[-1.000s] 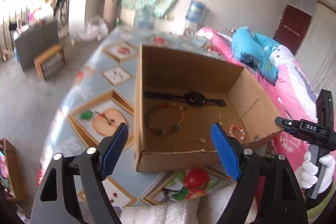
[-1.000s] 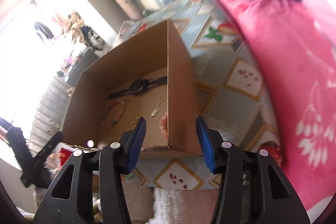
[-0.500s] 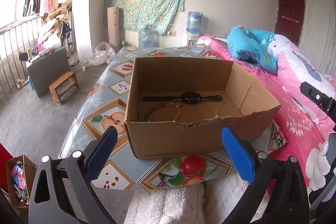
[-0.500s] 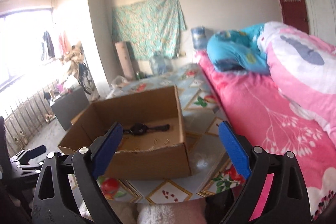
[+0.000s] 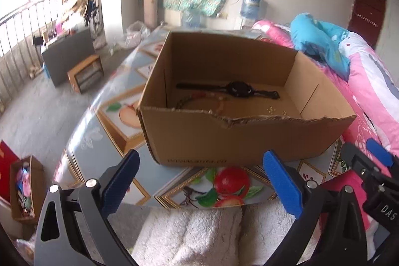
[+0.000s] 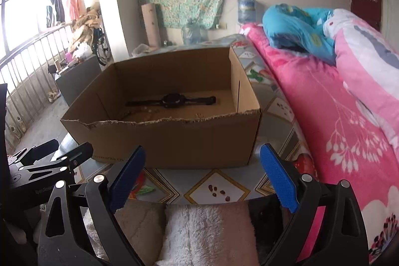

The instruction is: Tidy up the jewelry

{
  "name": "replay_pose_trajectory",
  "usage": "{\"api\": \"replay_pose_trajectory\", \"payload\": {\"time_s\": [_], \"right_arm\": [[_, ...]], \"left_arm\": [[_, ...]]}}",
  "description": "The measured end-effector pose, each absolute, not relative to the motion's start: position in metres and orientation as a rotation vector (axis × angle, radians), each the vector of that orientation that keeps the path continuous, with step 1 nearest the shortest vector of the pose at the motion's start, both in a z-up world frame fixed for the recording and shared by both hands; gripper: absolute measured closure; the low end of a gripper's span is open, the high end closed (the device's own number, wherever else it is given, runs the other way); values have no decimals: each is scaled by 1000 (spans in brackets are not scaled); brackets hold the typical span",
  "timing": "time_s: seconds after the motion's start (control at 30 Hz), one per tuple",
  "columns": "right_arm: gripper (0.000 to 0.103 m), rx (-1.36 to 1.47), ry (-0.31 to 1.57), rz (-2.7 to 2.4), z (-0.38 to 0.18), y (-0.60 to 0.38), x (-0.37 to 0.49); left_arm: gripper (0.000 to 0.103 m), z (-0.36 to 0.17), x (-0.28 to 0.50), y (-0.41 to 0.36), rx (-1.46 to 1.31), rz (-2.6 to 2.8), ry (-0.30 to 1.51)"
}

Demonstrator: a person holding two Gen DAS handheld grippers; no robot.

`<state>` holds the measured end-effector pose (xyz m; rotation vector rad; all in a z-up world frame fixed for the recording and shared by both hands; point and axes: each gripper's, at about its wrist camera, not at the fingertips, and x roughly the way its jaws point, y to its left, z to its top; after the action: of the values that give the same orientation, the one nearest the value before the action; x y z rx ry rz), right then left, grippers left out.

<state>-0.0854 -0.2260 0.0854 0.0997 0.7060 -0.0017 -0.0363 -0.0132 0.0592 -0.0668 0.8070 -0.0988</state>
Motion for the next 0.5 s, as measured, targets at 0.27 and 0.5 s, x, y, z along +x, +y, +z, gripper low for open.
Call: {"api": "replay_pose_trajectory", "payload": {"time_s": [0.27, 0.5], "right_arm": [[14, 143, 885, 15, 65, -218, -65], [14, 115, 929, 23, 60, -211, -59]], "left_arm": [[6, 35, -20, -18, -82, -43, 943], [6, 26, -15, -23, -76, -43, 990]]}}
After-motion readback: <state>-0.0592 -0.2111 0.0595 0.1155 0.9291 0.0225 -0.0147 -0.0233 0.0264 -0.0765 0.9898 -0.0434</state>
